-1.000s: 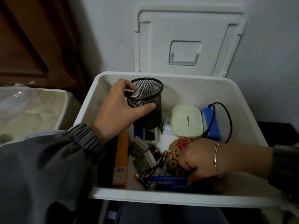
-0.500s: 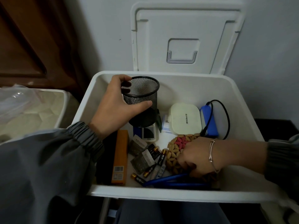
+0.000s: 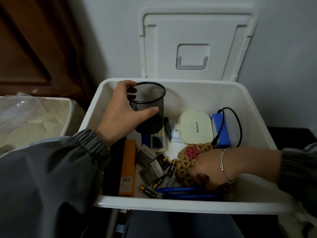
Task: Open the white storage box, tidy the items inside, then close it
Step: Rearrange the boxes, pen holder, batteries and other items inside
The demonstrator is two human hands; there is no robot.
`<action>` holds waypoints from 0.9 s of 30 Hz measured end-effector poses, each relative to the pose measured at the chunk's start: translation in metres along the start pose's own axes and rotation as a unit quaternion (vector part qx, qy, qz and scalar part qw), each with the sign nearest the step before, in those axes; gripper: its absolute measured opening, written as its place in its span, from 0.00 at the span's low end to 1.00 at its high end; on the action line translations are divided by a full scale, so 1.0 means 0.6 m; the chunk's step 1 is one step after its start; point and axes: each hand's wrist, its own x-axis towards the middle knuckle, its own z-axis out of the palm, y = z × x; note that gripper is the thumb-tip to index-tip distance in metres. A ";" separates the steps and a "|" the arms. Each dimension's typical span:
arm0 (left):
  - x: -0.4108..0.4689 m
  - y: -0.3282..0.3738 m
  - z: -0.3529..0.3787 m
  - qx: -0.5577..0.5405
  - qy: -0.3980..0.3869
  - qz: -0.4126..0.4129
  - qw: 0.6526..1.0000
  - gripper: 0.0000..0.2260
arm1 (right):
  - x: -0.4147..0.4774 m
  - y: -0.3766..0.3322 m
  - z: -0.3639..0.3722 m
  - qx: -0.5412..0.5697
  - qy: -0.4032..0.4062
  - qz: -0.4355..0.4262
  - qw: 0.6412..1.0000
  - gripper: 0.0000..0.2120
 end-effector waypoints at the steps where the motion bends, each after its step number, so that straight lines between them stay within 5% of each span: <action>1: 0.001 0.000 0.000 0.000 -0.001 0.000 1.000 0.36 | -0.001 0.002 -0.004 -0.003 0.009 0.004 1.000 0.12; 6: 0.004 0.000 -0.002 0.001 0.006 0.004 1.000 0.36 | -0.005 0.007 -0.011 -0.016 0.064 0.001 0.998 0.09; 15: 0.003 0.006 -0.006 0.000 0.012 0.002 1.000 0.35 | -0.017 0.009 -0.015 -0.057 0.037 0.000 0.998 0.11; 20: 0.006 0.004 -0.006 -0.011 0.021 0.000 1.000 0.36 | -0.030 0.015 -0.030 0.062 0.101 0.004 0.993 0.08; 27: 0.002 0.007 -0.005 -0.009 0.022 0.015 1.000 0.39 | -0.097 0.025 -0.084 0.357 0.377 -0.035 0.854 0.02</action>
